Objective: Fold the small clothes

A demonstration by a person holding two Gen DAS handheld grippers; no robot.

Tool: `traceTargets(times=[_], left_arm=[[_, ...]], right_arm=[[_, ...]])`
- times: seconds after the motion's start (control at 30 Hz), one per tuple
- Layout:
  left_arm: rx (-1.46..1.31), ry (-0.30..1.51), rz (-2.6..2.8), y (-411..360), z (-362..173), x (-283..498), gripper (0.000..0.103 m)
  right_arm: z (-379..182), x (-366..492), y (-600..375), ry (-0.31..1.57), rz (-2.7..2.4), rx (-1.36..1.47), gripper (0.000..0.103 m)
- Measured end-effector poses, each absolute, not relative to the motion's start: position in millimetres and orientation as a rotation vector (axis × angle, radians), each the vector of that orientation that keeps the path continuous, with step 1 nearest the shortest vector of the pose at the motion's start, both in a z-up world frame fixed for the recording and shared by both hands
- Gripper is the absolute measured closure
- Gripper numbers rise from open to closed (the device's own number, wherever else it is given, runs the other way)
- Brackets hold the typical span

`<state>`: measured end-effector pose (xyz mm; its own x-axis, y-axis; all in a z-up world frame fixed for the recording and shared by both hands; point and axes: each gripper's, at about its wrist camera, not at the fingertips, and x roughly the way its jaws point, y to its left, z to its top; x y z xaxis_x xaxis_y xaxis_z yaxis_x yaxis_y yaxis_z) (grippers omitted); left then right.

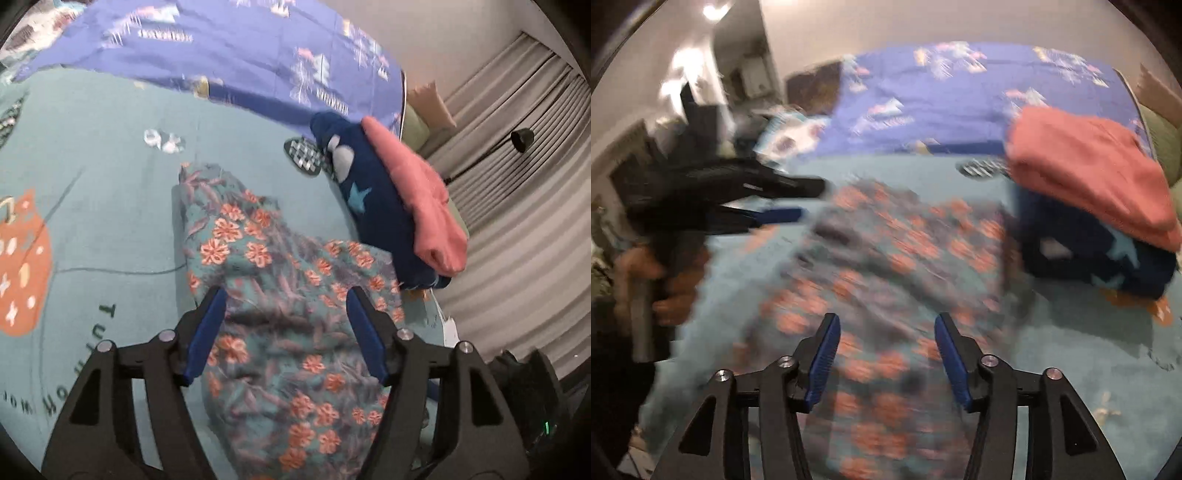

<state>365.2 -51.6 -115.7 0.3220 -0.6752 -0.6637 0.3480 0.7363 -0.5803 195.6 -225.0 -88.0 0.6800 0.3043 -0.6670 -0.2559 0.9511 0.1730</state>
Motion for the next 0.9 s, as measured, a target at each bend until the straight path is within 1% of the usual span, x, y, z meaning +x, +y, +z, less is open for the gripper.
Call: traceTargets(times=[0.07,0.13,0.2,0.3,0.4,0.5,0.57,0.63,0.7,0.8,0.9], left_arm=[[-0.380,1.087,-0.703,-55.0,-130.5,374.8,0.035],[-0.359,1.099,-0.700,-59.8,-141.8,381.0,0.035],[-0.348,1.095,-0.690,-60.3,-148.1,390.3,0.035],[-0.406,1.066,-0.676,-54.2,-147.2,405.0,0.035],[-0.361,1.037,-0.633,-57.2,-150.6,417.4,0.035],[-0.362,1.043,-0.662,-55.7,-152.9,422.7,0.036],[-0.399,1.027,-0.696,-47.0,-139.9,416.8,0.038],[-0.430,0.951,-0.771,-39.2,-123.7,402.9,0.037],[-0.347,0.923,-0.820,-45.6,-107.7,388.4,0.037],[-0.281,0.923,-0.846,-61.4,-103.3,380.5,0.036],[-0.279,0.983,-0.838,-78.4,-122.8,391.0,0.036]], right_arm=[[-92.6,196.0,-192.7,0.743,0.375,0.000,0.044],[-110.7,199.2,-159.2,0.746,0.416,-0.096,0.044],[-135.0,203.2,-149.5,0.827,0.405,-0.097,0.044],[-138.8,187.9,-149.6,0.806,0.382,-0.111,0.044],[-141.4,175.9,-149.7,0.811,0.376,-0.168,0.044],[-138.4,164.5,-151.6,0.835,0.375,-0.189,0.044],[-131.3,160.2,-158.1,0.848,0.391,-0.167,0.044],[-116.8,160.4,-168.1,0.802,0.384,-0.139,0.044],[-96.5,157.9,-181.4,0.745,0.338,-0.128,0.044],[-79.6,191.1,-212.7,0.725,0.274,-0.037,0.044],[-86.0,231.0,-239.9,0.767,0.243,0.062,0.044]])
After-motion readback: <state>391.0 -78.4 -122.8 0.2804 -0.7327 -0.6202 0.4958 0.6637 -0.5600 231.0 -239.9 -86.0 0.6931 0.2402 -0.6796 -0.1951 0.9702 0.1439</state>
